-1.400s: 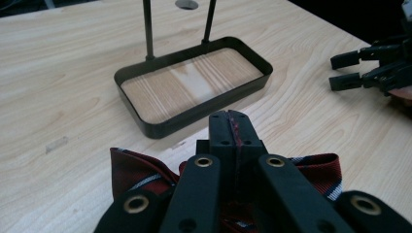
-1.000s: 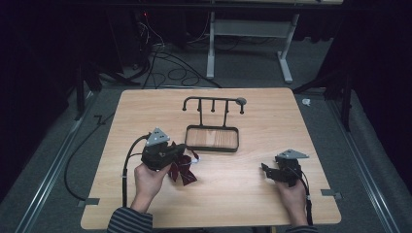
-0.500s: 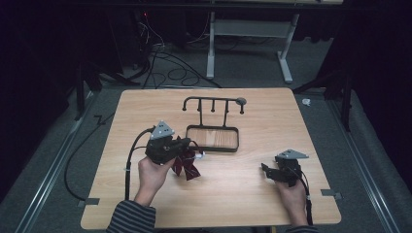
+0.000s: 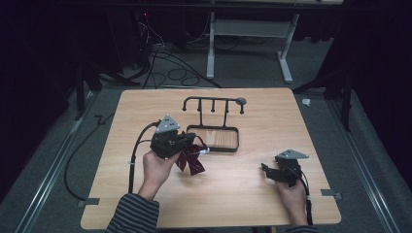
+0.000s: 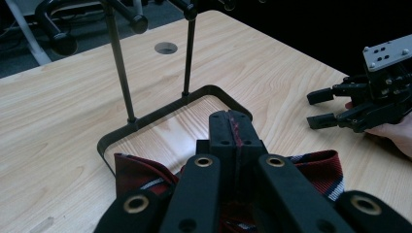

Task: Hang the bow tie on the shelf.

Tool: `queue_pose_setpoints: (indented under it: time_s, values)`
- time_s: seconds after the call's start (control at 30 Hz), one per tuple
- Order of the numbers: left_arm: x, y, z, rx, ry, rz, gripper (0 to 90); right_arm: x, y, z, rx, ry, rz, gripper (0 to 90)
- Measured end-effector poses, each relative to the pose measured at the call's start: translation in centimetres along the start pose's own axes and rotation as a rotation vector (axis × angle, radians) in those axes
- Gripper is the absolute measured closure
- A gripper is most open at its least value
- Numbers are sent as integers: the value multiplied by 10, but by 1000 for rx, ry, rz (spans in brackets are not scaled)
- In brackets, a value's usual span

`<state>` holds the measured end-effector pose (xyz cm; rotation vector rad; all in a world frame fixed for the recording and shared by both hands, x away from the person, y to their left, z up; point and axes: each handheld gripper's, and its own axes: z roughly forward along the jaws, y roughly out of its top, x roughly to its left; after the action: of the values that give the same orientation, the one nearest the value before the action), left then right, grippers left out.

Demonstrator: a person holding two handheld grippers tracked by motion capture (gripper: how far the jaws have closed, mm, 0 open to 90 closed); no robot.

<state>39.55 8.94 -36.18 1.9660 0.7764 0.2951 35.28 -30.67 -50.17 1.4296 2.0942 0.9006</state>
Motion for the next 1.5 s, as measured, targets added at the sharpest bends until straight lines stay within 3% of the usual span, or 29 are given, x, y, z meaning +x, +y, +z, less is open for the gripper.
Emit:
queue_pose_setpoints:
  time_s: [0.13,0.77,1.5]
  values:
    - [-3,6,3,2,6,28,899,0,0,0,-1,1,-1,346]
    - [-5,33,23,-3,-15,58,899,-1,0,0,0,2,1,346]
    - [1,54,39,-21,-18,42,899,-1,0,0,-1,4,2,345]
